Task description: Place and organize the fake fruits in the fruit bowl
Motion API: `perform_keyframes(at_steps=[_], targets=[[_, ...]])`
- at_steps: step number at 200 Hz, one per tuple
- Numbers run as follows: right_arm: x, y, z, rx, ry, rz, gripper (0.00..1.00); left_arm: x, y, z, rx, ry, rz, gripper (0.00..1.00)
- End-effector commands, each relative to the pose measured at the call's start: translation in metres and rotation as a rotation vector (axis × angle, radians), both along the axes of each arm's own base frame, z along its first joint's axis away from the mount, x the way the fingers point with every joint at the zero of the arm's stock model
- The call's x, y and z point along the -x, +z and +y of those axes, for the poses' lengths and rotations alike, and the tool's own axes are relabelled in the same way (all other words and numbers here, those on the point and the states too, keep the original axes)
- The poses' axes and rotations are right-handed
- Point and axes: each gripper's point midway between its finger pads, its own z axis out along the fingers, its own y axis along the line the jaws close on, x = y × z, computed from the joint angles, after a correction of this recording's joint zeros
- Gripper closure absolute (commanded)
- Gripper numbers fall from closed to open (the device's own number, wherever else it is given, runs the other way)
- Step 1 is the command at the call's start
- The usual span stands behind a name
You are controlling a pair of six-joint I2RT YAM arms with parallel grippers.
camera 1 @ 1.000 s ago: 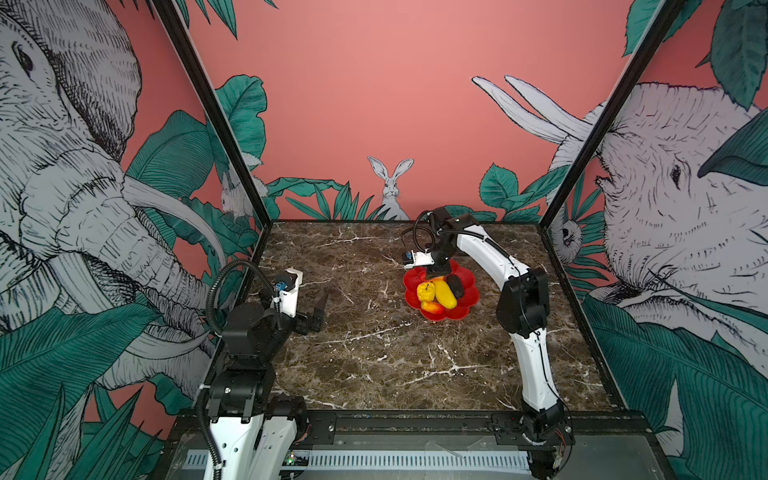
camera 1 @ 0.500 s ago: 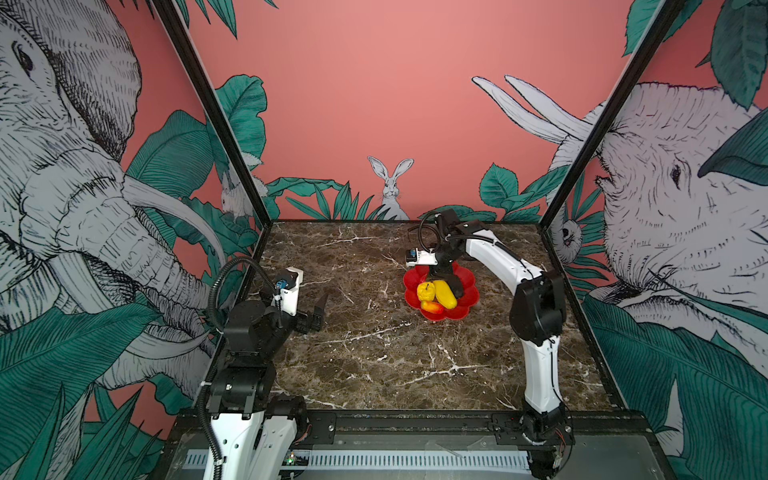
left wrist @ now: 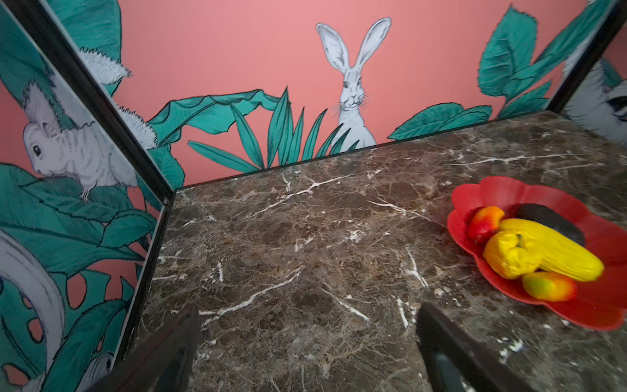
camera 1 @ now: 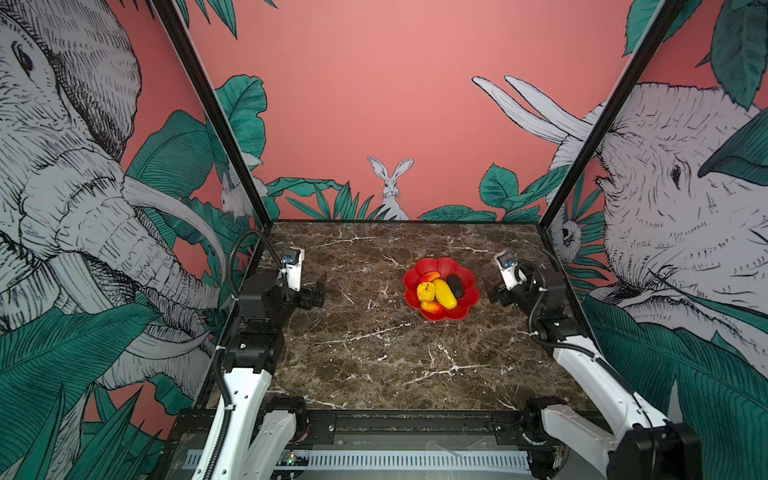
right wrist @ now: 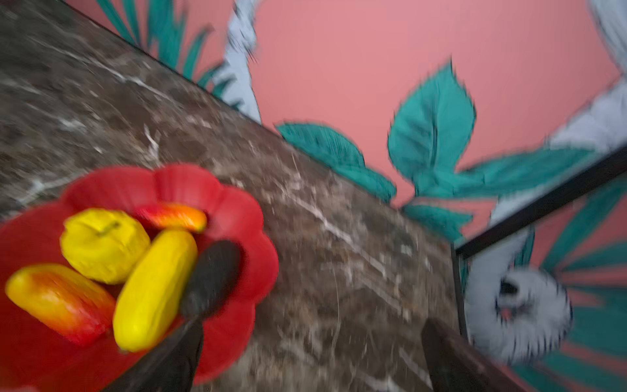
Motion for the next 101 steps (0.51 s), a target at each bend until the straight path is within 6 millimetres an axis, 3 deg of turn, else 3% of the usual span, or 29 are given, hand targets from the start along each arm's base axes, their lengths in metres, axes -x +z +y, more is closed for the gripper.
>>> perform_keyframes(at_steps=[1, 31, 49, 59, 76, 86, 101], targets=[[-0.002, -0.013, -0.031, -0.146, -0.202, -0.092, 0.0, -0.025, -0.022, 0.017, 0.047, 0.132, -0.035, 0.0], [-0.004, -0.057, -0.036, -0.168, -0.236, -0.097, 0.0, -0.046, -0.091, 0.036, 0.009, 0.243, -0.084, 0.0], [-0.016, -0.062, -0.032, -0.188, -0.216, -0.15, 0.01, -0.054, -0.128, 0.049, -0.052, 0.307, -0.051, 0.0], [-0.026, -0.066, -0.032, -0.181, -0.224, -0.14, 0.01, -0.059, -0.141, 0.048, -0.078, 0.298, -0.035, 0.0], [-0.037, -0.092, -0.032, -0.16, -0.23, -0.076, 0.0, -0.072, -0.151, 0.045, -0.105, 0.279, -0.049, 0.0], [-0.041, -0.085, -0.038, -0.171, -0.262, -0.118, 0.01, -0.079, -0.158, 0.042, -0.091, 0.258, -0.02, 0.0], [-0.04, -0.092, -0.043, -0.159, -0.295, -0.065, 0.0, -0.091, -0.173, 0.033, -0.096, 0.199, 0.002, 0.0]])
